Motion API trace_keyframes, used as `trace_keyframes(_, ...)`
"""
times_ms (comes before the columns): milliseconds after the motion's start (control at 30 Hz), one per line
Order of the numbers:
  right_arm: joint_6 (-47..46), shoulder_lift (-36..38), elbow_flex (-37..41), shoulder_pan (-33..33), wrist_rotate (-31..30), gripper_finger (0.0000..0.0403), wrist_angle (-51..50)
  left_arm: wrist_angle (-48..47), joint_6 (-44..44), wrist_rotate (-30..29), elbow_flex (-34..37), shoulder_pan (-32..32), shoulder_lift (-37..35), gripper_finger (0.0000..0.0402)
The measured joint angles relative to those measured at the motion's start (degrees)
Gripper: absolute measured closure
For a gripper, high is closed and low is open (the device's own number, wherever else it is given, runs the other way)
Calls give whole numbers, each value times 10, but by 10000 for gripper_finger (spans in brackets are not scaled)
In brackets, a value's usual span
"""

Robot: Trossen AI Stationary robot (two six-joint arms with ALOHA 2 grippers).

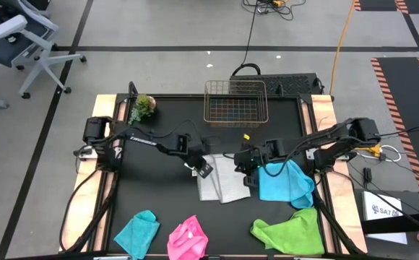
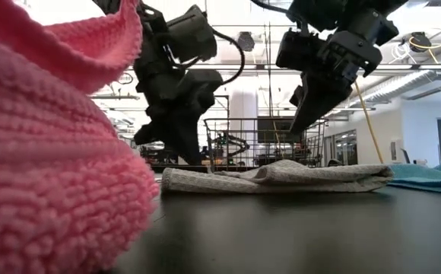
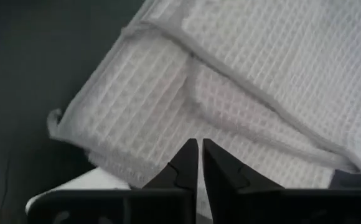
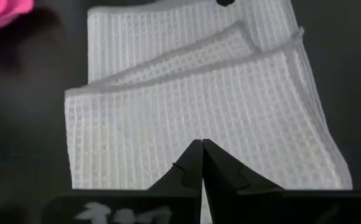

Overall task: Fold microfiber towels
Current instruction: Fold the gray towel

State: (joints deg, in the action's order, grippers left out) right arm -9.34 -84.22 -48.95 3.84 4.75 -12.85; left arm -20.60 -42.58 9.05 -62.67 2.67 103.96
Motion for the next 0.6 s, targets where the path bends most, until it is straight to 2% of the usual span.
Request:
trace_keyframes(400, 12, 9, 0, 0, -6, 403, 21, 32, 0, 45, 0, 19, -1, 372)
trace_keyframes(600, 17, 9, 0, 0, -7, 403, 19, 33, 3, 46, 0, 17, 1, 337)
